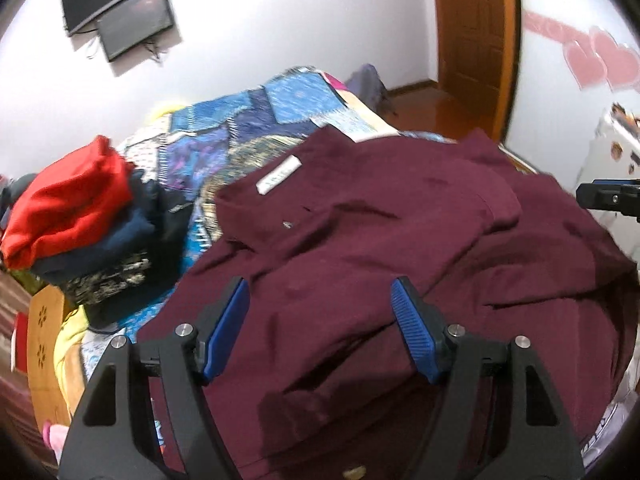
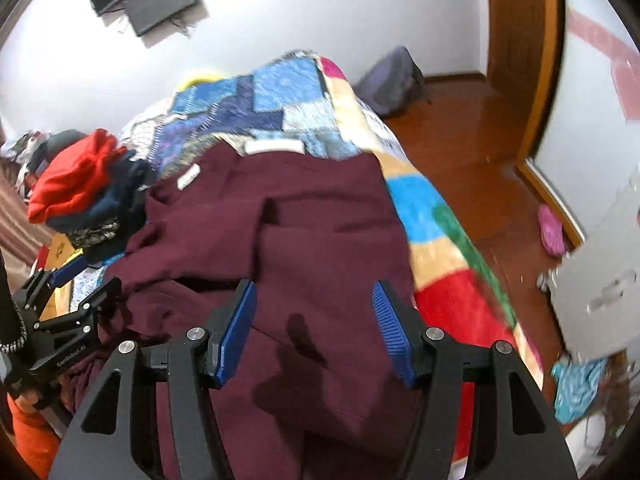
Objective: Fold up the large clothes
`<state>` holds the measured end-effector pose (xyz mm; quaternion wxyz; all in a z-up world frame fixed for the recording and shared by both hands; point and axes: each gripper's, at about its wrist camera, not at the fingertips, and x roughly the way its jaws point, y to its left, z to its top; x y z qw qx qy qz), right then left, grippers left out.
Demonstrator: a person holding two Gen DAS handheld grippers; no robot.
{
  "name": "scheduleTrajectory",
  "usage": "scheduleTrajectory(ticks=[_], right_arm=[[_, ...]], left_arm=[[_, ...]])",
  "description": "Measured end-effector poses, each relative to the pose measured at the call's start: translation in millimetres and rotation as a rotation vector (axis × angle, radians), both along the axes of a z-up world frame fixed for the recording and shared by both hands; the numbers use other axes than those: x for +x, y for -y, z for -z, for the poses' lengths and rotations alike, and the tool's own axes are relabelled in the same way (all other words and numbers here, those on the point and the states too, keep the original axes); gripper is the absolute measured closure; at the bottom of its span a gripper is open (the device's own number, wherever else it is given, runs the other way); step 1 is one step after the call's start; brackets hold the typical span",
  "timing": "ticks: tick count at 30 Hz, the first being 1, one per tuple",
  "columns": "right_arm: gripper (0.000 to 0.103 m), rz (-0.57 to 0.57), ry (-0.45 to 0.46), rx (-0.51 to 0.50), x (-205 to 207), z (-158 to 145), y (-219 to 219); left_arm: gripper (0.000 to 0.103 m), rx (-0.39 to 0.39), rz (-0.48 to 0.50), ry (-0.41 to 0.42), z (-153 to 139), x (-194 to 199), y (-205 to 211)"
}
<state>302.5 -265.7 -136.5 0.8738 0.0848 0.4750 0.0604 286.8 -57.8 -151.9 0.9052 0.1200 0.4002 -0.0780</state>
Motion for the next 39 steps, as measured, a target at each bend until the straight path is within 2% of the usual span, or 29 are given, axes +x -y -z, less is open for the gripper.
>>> scheduleTrajectory(ticks=[5, 9, 11, 14, 23, 24, 25, 26, 27, 28, 33, 37, 39], right_arm=[[0.047, 0.013, -0.072, 0.011, -5, 28, 6], [0.045, -0.001, -0.046, -0.036, -13, 31, 1], [0.042, -0.009, -0.038, -0.051, -14, 31, -1], [0.038, -0.013, -0.035, -0.040, -12, 34, 0], [0.036, -0.020, -0.032, -0.016, -14, 41, 4], [0.036, -0.021, -0.033, -0.015, -14, 41, 3], [0.036, -0.022, -0.032, -0.013, -15, 41, 3], [0.036, -0.022, -0.032, -0.010, -15, 41, 4], [0.036, -0.022, -0.032, -0.007, -15, 42, 4], [0.036, -0.023, -0.034, -0.005, -15, 42, 5], [0.036, -0.031, -0.048, -0.001, -13, 41, 6], [0.036, -0.025, -0.063, 0.005, -12, 41, 6], [0.036, -0.021, -0.064, 0.001, -12, 41, 4]], left_arm=[[0.031, 0.013, 0.018, -0.017, 4, -3, 8], [0.031, 0.009, 0.060, -0.015, 0, -12, 12], [0.031, 0.036, 0.079, -0.009, 2, -15, 18], [0.030, 0.107, 0.057, 0.012, 10, -8, 27], [0.031, 0.094, -0.001, 0.028, 14, 28, 35], [0.039, 0.086, -0.007, 0.032, 13, 33, 34], [0.053, 0.075, -0.017, 0.035, 11, 38, 31], [0.061, 0.057, -0.024, 0.032, 8, 42, 28], [0.078, 0.022, -0.027, 0.029, 4, 46, 23], [0.085, -0.018, -0.040, 0.032, -2, 49, 16], [0.096, -0.174, -0.157, 0.085, -35, 49, -41], [0.097, -0.237, -0.300, 0.159, -61, 27, -103], [0.097, -0.263, -0.361, 0.165, -65, 14, -132]])
